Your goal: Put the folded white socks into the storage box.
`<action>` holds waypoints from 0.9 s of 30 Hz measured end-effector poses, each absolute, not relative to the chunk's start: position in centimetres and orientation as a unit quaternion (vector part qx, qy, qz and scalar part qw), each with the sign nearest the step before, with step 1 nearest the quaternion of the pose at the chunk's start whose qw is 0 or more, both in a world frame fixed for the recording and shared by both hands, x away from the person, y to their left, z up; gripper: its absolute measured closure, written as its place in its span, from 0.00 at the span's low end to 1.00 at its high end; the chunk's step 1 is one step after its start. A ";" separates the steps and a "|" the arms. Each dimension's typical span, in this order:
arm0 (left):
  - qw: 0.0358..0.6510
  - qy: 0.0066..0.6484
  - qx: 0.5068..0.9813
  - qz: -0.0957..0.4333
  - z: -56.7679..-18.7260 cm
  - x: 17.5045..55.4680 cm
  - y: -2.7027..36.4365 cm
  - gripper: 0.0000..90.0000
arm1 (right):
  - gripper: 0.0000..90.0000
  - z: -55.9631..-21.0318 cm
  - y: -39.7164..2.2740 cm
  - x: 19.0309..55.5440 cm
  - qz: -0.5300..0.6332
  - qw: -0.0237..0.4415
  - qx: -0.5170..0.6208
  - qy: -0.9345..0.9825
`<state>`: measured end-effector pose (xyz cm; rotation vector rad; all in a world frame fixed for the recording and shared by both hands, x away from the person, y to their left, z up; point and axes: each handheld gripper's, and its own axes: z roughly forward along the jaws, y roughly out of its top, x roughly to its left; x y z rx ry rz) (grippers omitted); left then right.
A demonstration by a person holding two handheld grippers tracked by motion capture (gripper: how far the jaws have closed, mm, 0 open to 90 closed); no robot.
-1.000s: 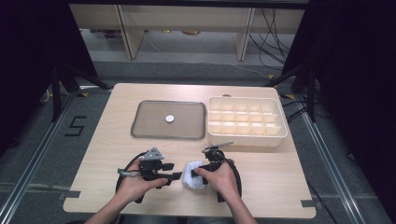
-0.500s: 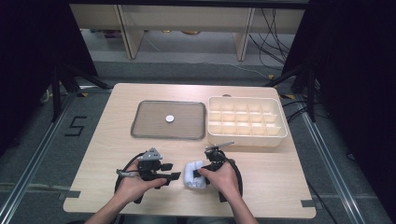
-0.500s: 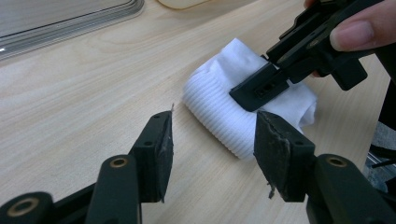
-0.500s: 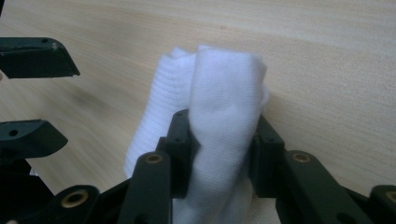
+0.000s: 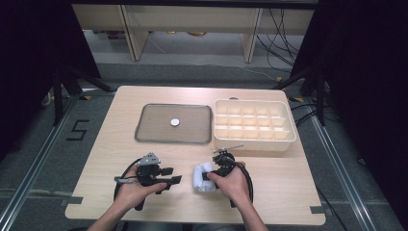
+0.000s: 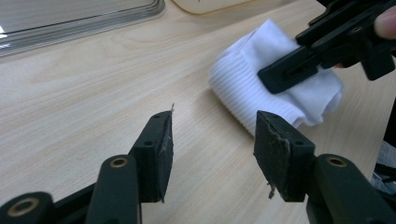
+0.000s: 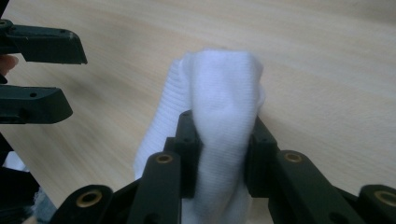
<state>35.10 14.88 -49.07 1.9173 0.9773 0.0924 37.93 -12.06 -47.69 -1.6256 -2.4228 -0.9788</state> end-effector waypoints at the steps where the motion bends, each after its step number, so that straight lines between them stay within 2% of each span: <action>1: 0.476 0.400 0.783 0.034 -49.2 35.1 15.0 0.52 | 0.80 -47.2 -12.0 37.7 -0.316 0.039 -0.545 -0.776; 5: 0.475 0.407 0.779 0.038 -49.5 35.1 15.3 0.51 | 0.80 -46.3 -12.9 37.9 -0.322 -0.008 -0.533 -0.783; 9: 0.472 0.408 0.780 0.048 -49.9 35.1 15.5 0.51 | 0.80 -45.3 -13.6 38.2 -0.322 -0.030 -0.546 -0.773; 15: 0.468 0.410 0.780 0.063 -50.5 35.1 15.9 0.48 | 0.80 -44.3 -14.8 38.7 -0.332 -0.048 -0.546 -0.768; 16: 0.470 0.411 0.779 0.059 -50.6 35.1 15.9 0.48 | 0.80 -43.8 -14.6 38.7 -0.332 -0.038 -0.566 -0.753; 22: 0.473 0.413 0.776 0.060 -50.8 35.1 16.0 0.48 | 0.80 -42.5 -15.4 39.8 -0.334 -0.071 -0.555 -0.758; 23: 0.470 0.412 0.779 0.058 -50.8 35.1 16.1 0.48 | 0.80 -42.0 -15.2 39.8 -0.328 -0.060 -0.574 -0.748; 24: 0.469 0.413 0.779 0.059 -50.8 35.1 16.1 0.48 | 0.80 -41.9 -15.4 40.1 -0.330 -0.075 -0.564 -0.753; 27: 0.467 0.413 0.780 0.060 -50.9 35.1 16.2 0.48 | 0.80 -41.2 -15.7 40.5 -0.342 -0.076 -0.567 -0.745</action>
